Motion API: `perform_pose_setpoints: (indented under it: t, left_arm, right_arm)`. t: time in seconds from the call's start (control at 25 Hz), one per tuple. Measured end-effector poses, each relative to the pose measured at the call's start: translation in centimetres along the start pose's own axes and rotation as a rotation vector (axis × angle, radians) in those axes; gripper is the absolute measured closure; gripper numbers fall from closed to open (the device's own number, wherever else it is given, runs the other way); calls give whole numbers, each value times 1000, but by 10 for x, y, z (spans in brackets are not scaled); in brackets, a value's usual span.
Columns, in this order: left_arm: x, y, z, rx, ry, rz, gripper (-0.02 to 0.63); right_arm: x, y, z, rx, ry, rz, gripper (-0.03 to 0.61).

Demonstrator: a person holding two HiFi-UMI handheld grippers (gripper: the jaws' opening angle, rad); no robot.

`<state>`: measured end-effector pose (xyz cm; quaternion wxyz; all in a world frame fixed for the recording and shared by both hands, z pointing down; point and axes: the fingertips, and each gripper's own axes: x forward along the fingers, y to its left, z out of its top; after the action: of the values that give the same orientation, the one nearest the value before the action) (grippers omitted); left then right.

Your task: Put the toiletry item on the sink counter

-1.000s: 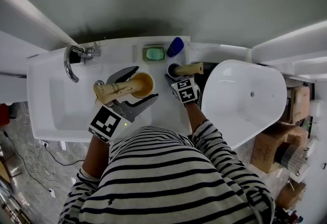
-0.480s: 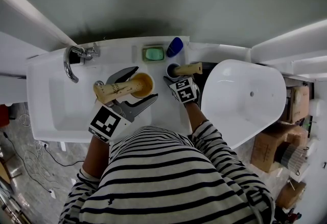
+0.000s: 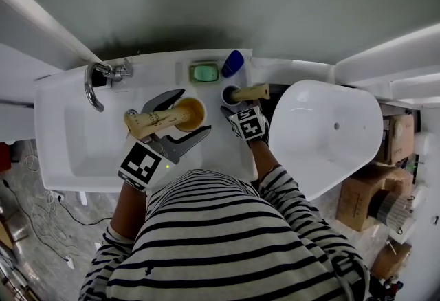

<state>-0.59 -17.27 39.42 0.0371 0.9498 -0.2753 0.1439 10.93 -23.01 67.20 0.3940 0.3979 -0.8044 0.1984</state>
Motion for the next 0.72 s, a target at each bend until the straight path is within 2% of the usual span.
perform_pose_setpoints:
  t: [0.48, 0.72]
  left_arm:
    - [1, -2, 2, 12, -5, -6, 239]
    - [0, -4, 4, 18, -10, -10, 239]
  right_arm:
    - [-37, 0, -5, 65, -36, -12, 249]
    - [-70, 6, 1, 109, -90, -12, 249]
